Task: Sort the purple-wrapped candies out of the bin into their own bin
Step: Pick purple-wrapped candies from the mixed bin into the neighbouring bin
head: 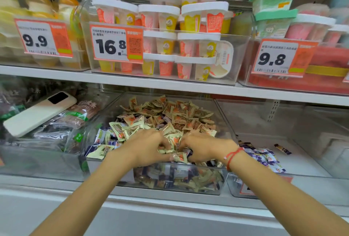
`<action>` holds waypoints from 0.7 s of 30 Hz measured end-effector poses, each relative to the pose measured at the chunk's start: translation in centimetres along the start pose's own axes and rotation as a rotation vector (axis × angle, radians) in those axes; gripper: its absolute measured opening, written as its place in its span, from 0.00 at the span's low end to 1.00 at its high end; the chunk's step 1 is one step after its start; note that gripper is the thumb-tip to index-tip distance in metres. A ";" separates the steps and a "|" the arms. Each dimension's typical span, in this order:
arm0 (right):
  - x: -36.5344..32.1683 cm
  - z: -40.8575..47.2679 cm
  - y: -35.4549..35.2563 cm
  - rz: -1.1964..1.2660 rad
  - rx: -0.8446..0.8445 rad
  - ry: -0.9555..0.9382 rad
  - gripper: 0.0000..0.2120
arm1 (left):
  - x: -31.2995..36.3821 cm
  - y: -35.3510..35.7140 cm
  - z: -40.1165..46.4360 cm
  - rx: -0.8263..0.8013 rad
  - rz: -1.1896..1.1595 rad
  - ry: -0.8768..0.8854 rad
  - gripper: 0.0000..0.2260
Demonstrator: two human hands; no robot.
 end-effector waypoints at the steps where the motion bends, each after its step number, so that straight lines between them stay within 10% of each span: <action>1: 0.1 0.4 -0.2 -0.044 -0.032 0.006 0.22 | -0.3 -0.3 0.0 0.056 0.053 -0.026 0.16; 12: 1.2 -0.7 -1.5 -0.102 0.311 0.092 0.16 | -4.2 0.5 -1.0 0.435 0.140 -0.368 0.17; 17: 1.6 -4.0 -2.6 0.309 0.649 0.149 0.10 | -3.1 -0.6 -0.9 0.494 0.057 -0.177 0.14; 21: 0.8 -5.3 -2.2 0.514 0.541 0.014 0.10 | -0.6 -1.0 -0.3 0.129 -0.194 0.071 0.09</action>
Point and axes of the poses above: each hand's wrist, its own z-axis towards the middle knuckle, its own y-axis out of the palm, x = y × z, the point moved 2 cm from there along z, towards the middle knuckle, and after that the axes turned 4 degrees about -y, right-handed, at the moved point
